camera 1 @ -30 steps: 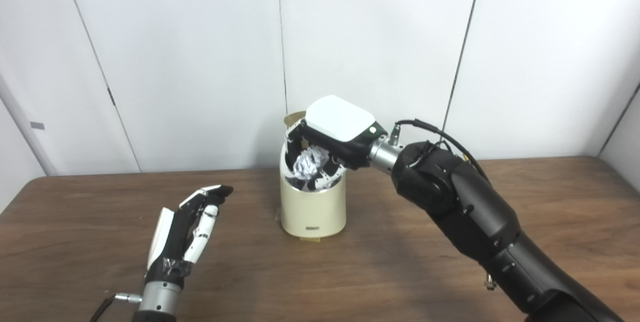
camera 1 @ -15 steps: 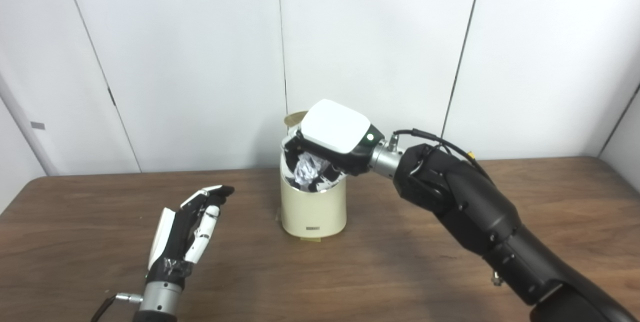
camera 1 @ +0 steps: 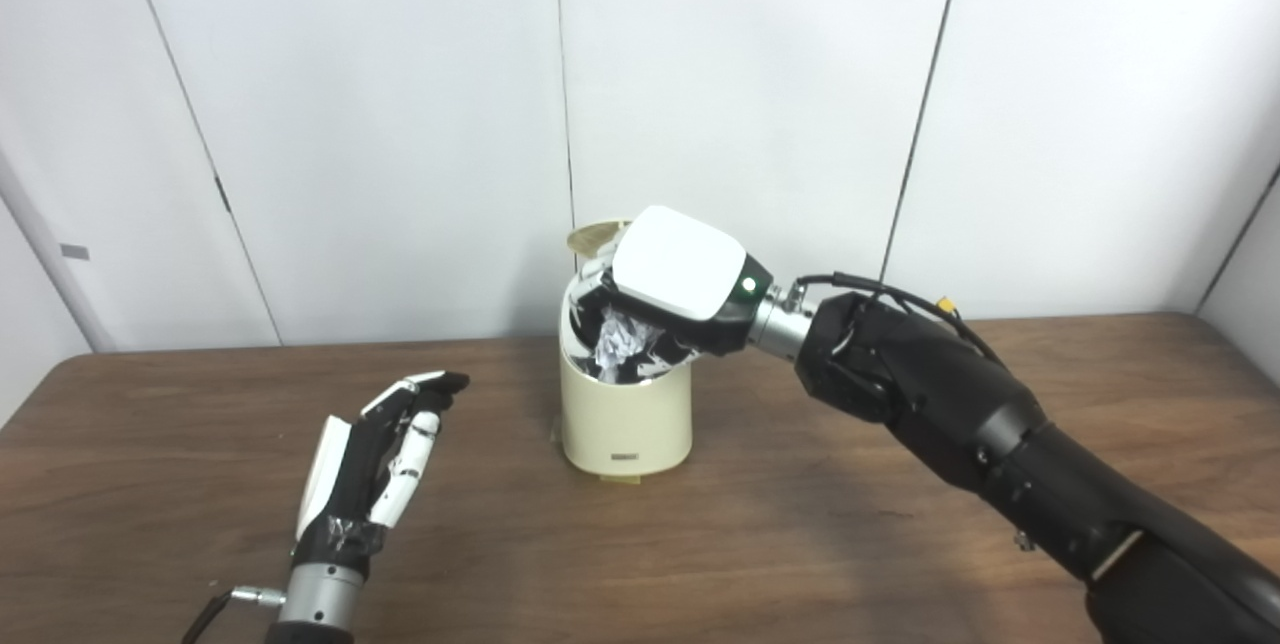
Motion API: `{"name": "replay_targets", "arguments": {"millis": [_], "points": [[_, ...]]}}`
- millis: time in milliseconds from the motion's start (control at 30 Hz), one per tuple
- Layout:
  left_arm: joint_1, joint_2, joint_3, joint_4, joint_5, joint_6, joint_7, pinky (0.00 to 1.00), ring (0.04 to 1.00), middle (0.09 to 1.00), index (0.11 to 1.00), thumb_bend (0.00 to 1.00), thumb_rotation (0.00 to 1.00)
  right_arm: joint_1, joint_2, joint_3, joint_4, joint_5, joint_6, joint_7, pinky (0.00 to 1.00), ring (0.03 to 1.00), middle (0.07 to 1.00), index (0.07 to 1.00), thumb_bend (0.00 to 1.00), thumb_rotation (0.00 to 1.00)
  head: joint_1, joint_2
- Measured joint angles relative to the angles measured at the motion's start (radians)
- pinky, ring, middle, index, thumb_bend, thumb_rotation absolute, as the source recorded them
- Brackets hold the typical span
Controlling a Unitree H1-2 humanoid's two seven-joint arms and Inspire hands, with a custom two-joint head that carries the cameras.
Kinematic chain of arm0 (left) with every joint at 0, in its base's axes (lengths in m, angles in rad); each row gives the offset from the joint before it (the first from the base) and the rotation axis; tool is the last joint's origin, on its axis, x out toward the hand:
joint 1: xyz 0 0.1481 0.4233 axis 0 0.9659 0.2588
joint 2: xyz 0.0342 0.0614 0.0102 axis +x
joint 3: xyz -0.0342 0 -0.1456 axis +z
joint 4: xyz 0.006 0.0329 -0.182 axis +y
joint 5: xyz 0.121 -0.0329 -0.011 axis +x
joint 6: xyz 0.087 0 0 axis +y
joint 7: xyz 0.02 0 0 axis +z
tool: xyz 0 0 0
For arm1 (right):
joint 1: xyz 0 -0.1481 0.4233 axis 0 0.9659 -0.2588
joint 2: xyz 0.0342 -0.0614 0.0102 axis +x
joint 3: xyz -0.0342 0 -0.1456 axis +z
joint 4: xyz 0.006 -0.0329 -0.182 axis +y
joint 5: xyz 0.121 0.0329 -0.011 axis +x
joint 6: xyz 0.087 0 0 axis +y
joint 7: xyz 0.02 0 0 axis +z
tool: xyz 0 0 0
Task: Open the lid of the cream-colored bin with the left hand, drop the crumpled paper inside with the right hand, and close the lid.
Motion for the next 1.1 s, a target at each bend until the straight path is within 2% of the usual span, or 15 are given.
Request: {"name": "replay_targets", "arguments": {"millis": [500,1100], "points": [[0.002,0.000,-0.001,-0.001,-0.002,0.000,-0.001,0.68,0.757,0.768,0.753,0.26,0.88,0.000,-0.009,-0.001,0.006,-0.114,0.000,-0.091,0.38,0.489,0.512,0.419,0.50,0.00,-0.002,0.002],[0.002,0.000,-0.001,-0.001,-0.008,0.000,-0.003,0.68,0.762,0.773,0.761,0.26,0.81,-0.028,-0.003,0.023,0.037,-0.139,0.000,-0.221,0.42,0.504,0.519,0.431,0.50,0.00,0.000,0.003]]}}
